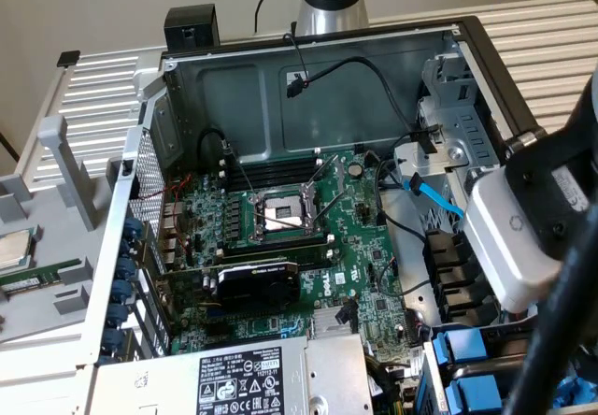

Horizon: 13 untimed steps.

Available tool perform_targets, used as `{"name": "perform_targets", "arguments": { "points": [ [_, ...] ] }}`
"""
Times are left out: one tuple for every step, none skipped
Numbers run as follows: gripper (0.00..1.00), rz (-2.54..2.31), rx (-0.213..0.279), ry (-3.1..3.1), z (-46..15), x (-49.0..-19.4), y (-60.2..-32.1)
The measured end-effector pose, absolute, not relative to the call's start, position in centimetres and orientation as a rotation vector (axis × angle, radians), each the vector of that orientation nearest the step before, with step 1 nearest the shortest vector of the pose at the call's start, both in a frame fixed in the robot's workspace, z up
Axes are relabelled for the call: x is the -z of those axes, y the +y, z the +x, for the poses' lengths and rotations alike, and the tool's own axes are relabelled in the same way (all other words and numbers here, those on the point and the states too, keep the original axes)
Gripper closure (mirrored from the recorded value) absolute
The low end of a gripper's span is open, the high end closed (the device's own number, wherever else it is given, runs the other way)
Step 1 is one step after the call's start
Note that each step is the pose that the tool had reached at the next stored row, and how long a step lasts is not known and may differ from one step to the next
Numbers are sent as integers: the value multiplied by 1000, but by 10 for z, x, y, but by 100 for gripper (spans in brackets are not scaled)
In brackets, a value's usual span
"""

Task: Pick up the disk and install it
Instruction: 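Insert the first disk wire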

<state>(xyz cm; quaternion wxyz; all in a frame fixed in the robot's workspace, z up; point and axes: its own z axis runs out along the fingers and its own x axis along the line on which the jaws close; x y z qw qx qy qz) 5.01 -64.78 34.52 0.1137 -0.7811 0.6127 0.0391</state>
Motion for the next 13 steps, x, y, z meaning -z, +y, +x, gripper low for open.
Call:
{"name": "perform_targets", "arguments": {
  "points": [
    [57, -2294, -119, 1791, 50, -345, -648],
    [57, -2297, -122, 1786, 51, -345, -648],
    [57, -2298, -125, 1782, 51, -345, -648],
    [57, -2300, -128, 1780, 52, -345, -648],
    [57, -2302, -130, 1779, 52, -345, -649],
    [57, -2303, -134, 1779, 53, -345, -650],
    [57, -2304, -138, 1780, 53, -345, -651],
    [57, -2304, -144, 1781, 54, -344, -653],
    [57, -2305, -149, 1782, 54, -344, -654],
    [57, -2305, -154, 1783, 56, -344, -655],
    [57, -2305, -158, 1784, 57, -344, -656],
    [57, -2306, -164, 1784, 59, -344, -656],
    [57, -2306, -170, 1784, 61, -343, -656]
  ]
}}
